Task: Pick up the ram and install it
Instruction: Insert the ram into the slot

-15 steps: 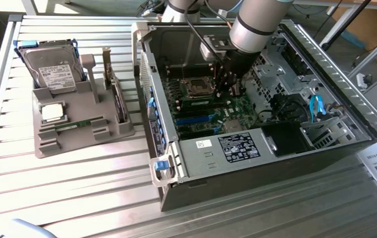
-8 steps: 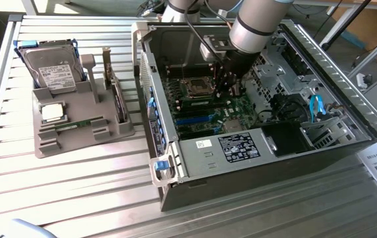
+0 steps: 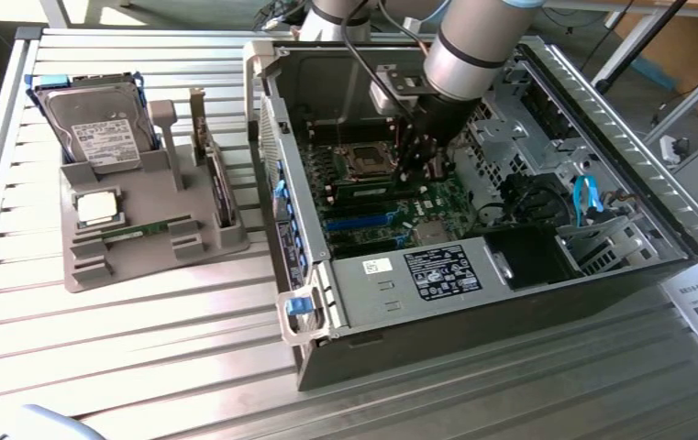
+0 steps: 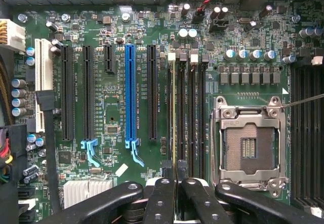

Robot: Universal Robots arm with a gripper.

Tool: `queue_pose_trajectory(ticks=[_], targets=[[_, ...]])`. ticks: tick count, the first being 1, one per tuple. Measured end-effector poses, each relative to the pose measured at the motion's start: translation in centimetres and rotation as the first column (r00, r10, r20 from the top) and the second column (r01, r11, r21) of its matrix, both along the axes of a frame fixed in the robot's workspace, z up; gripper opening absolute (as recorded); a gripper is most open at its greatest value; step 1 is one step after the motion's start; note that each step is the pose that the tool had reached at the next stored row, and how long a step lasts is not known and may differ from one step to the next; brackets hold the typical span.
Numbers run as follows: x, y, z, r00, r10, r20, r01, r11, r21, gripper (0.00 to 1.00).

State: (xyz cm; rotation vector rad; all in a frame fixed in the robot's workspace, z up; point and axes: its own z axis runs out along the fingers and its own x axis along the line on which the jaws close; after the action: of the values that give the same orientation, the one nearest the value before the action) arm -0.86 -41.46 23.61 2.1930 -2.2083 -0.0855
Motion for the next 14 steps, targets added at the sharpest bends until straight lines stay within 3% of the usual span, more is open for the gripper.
queue_pose_trajectory(ticks=[14], targets=[[0.0,0.0,-0.2,1.0,0.0,0.0,0.0,1.0,0.0,0.12]])
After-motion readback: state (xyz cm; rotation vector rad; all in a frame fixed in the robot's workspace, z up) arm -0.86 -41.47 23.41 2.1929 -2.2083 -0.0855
